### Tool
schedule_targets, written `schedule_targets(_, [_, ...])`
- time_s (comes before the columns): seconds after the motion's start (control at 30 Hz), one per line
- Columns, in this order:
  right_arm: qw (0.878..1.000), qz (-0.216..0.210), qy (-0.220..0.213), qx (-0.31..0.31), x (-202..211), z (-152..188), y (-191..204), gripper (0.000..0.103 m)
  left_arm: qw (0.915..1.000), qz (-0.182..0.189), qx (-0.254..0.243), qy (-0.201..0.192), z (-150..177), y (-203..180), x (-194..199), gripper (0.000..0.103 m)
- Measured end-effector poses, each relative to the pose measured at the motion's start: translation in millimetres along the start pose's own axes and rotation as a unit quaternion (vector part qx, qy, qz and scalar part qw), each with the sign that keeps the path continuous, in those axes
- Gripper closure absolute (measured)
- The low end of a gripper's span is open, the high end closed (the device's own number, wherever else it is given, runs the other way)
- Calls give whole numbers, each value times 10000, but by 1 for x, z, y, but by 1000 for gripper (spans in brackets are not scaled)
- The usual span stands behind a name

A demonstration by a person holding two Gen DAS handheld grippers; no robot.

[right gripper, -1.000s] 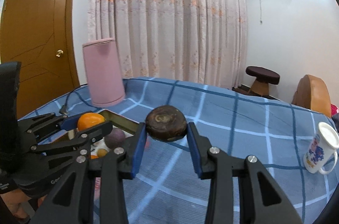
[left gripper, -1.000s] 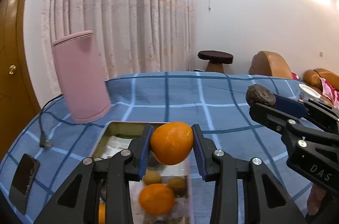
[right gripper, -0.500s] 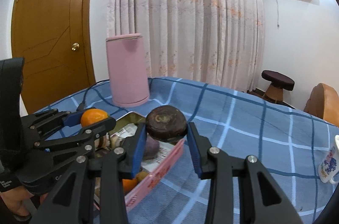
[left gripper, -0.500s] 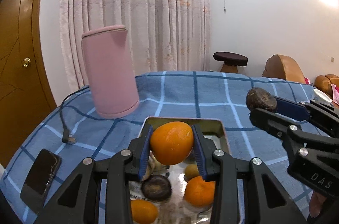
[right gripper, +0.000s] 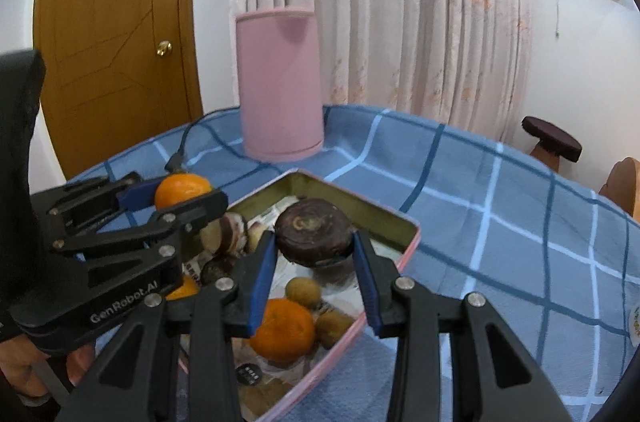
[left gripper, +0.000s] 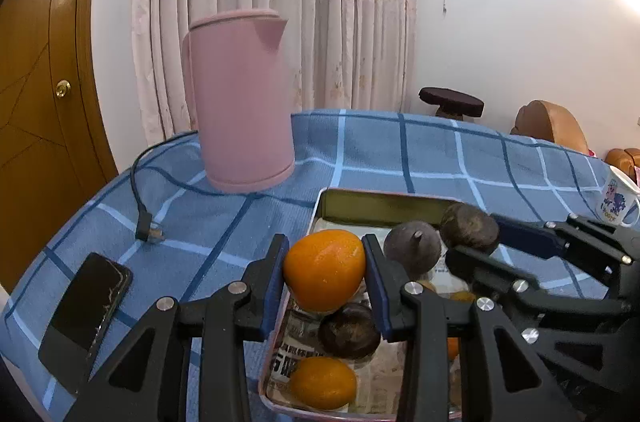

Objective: Organize fruits
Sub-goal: 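Lower both grippers into the tin and open them to release the fruits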

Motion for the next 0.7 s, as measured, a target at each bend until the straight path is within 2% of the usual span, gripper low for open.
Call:
schedule_targets(0.33, [9991, -168, 383, 122, -19, 19, 15, 61, 9999, -4, 23, 170, 13, 7, -7, 64])
schedule_targets(0.7, [9985, -215, 493, 125, -22, 24, 18, 61, 9994, 12, 16, 350, 21, 8, -15, 64])
Point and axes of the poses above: each gripper's, at about its wrist camera, not at the fingertips, and x roughly against the way its jaws point, y to its left, z to its underside, the point moved 7 cm from there along -x, roughly the way its jaws point, and after that the axes turned 10 degrees about x, right-handed, at the moved point
